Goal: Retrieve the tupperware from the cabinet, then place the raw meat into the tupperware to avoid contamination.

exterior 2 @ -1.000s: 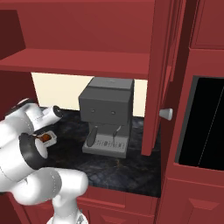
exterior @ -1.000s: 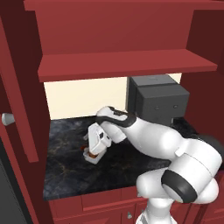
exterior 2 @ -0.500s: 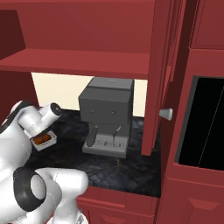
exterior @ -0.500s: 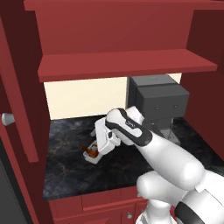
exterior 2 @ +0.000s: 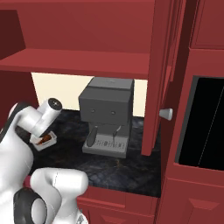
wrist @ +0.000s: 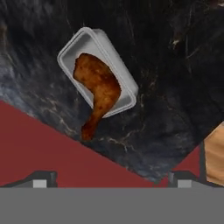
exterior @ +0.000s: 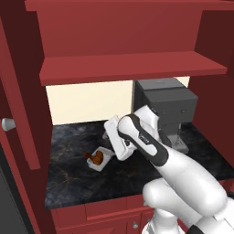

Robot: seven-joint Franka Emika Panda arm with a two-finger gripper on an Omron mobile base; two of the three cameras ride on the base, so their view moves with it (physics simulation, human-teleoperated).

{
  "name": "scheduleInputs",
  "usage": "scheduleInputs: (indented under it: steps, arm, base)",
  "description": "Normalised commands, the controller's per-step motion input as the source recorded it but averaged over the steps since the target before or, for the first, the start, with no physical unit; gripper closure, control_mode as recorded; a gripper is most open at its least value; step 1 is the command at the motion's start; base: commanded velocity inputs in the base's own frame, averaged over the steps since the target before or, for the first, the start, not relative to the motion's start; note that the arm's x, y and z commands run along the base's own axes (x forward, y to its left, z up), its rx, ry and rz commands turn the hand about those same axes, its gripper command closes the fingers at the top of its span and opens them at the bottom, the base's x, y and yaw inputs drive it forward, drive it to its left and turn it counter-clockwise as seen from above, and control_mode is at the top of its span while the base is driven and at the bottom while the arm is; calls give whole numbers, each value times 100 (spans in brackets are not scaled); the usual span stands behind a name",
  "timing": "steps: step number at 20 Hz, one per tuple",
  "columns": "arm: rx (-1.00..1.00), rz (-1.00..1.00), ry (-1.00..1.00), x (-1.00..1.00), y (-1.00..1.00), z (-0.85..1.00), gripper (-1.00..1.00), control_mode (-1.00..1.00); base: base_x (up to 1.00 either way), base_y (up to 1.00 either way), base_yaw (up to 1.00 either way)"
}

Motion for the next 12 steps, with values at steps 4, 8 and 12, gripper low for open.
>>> scheduleInputs:
  steps: [4, 8, 12]
  arm:
    - [-25, 33, -27, -11, -33, 3, -100, -100]
    - [-25, 36, -26, -15, -26, 1, -100, -100]
    - [-27, 39, -21, -20, -17, 0, -100, -100]
  base:
    - [0, 0, 0]
    - [0, 0, 0]
    - [0, 0, 0]
